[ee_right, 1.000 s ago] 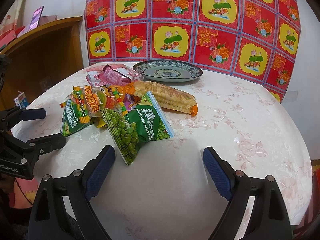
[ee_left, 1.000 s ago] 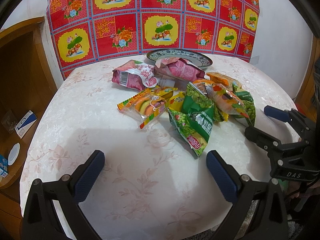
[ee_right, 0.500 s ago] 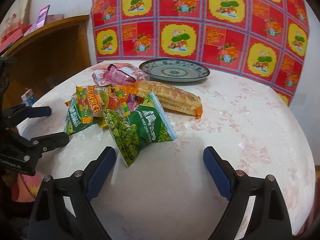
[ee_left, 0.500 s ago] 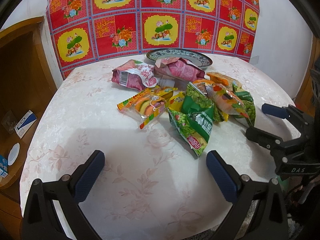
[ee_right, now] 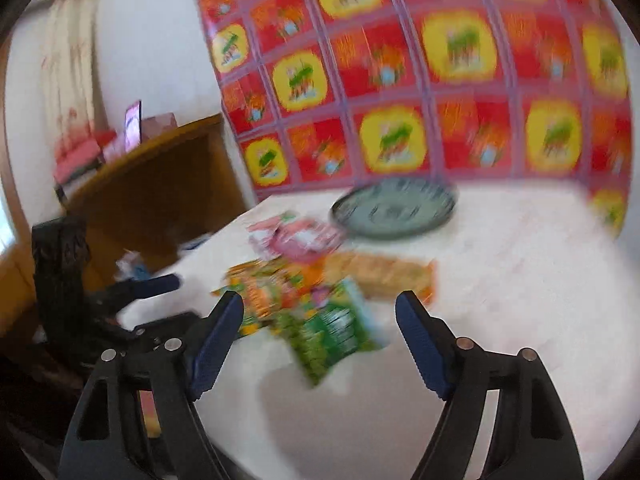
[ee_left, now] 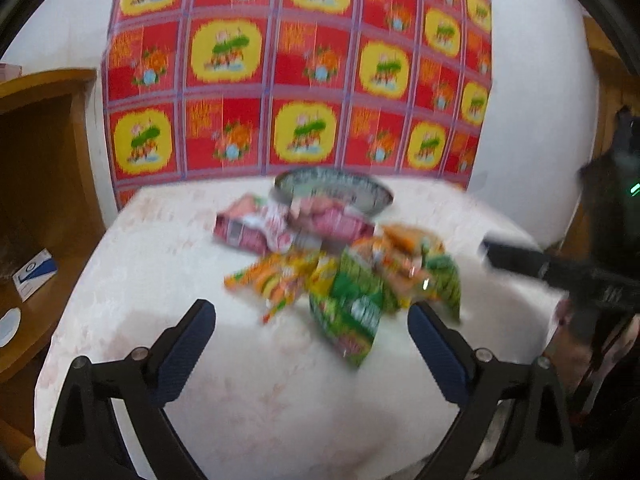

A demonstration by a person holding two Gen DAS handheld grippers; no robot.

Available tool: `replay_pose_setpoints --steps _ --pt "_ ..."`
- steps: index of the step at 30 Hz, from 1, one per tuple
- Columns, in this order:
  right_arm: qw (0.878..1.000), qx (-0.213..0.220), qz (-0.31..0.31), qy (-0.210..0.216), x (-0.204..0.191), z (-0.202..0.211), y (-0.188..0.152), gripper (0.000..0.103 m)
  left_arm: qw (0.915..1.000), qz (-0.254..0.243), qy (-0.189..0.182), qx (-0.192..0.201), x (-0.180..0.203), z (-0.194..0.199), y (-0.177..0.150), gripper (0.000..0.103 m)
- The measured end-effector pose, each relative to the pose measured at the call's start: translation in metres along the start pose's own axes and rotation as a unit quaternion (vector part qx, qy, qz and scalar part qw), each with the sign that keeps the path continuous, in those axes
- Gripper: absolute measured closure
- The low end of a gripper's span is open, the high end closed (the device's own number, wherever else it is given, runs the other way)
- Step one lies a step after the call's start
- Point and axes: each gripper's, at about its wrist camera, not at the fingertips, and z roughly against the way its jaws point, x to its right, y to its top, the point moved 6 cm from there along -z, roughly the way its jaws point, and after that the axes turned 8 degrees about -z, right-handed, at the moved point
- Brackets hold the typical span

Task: Organize snacks
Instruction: 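Grasp the green pea snack bag with the right tool while the left tool grasps another green bag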

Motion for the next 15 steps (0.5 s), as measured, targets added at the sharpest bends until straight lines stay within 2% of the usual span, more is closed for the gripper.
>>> replay_pose_setpoints --steps 1,3,5,7,9,10,11,12,15 --pt "1.000 -0.010 -0.007 0.006 0.001 -0.005 -0.005 0.023 0.9999 0.001 0.007 0.015 -0.001 0.002 0.002 0.004" --pt "1.000 -0.023 0.007 -0.014 0.001 -0.020 -0.012 0.023 0.9997 -0.004 0.009 0.023 0.000 0.000 0.002 0.013" --pt "0.998 -0.031 0.039 -0.042 0.000 -0.030 -0.017 0.023 0.9998 -0.019 -0.003 0.005 0.005 -0.006 -0.002 0.013" --pt "0.996 -0.038 0.059 -0.048 -0.004 -0.037 -0.022 0.023 0.9993 -0.031 -0.012 -0.016 0.011 -0.016 -0.007 0.013" --pt "0.996 -0.033 0.068 -0.042 -0.006 -0.035 -0.025 0.033 0.9986 -0.031 -0.018 -0.039 0.014 -0.025 -0.013 0.013" --pt "0.996 -0.028 0.077 -0.043 -0.008 -0.033 -0.025 0.054 0.9979 -0.020 -0.030 -0.053 0.014 -0.033 -0.015 0.014" --pt "0.995 -0.030 0.087 -0.041 -0.010 -0.031 -0.027 0.059 0.9974 -0.010 -0.038 -0.061 0.014 -0.037 -0.017 0.016" --pt "0.994 -0.028 0.095 -0.043 -0.011 -0.027 -0.028 0.060 0.9964 0.003 -0.045 -0.071 0.014 -0.041 -0.019 0.020" --pt "0.993 -0.023 0.106 -0.047 -0.012 -0.023 -0.030 0.065 0.9962 0.004 -0.034 -0.080 0.014 -0.046 -0.019 0.028"
